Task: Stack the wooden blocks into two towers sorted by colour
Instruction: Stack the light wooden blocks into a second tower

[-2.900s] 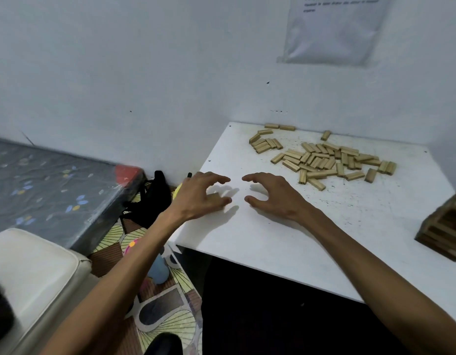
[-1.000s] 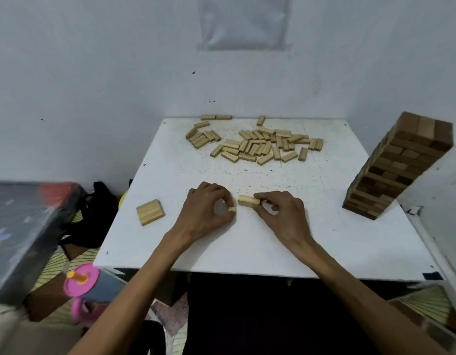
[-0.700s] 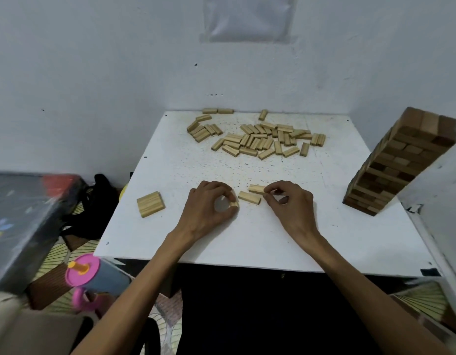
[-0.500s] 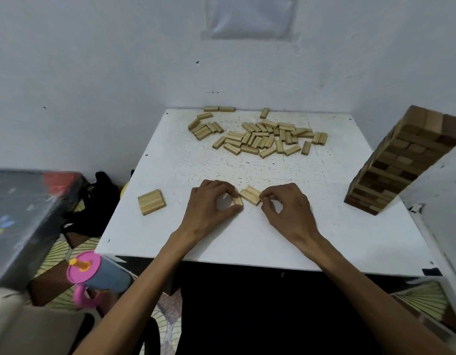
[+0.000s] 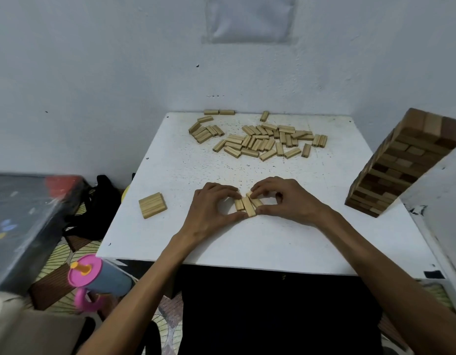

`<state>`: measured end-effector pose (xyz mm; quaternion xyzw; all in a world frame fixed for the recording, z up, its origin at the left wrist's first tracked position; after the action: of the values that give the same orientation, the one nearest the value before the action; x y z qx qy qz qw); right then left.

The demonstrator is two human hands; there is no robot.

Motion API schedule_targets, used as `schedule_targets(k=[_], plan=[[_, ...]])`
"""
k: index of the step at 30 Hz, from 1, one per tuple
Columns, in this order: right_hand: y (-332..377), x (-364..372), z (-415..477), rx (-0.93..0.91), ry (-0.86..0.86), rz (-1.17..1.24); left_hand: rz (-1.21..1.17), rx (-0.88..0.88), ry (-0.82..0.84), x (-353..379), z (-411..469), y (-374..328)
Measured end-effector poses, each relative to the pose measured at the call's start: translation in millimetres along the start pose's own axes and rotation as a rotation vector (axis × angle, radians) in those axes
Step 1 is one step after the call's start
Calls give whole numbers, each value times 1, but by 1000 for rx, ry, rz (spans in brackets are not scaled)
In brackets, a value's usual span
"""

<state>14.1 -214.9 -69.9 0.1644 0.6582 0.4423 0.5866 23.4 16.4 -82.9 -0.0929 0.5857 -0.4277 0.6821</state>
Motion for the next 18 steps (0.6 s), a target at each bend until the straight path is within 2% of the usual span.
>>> schedule_targets(k=[8,18], plan=[[7,1,-2,-44,-10,-75,46,55,94,-3,-3,2],[3,4,-9,-52,2,-94,4,38,45,0,-2,4]])
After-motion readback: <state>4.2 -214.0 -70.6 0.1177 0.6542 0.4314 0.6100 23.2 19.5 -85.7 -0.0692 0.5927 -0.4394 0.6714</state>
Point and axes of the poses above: each hand's wrist, its own z-axis towards the middle knuckle, its own x-axis out of the palm, y = z × x, the point moved 3 cm from there along z, towards the middle knuckle
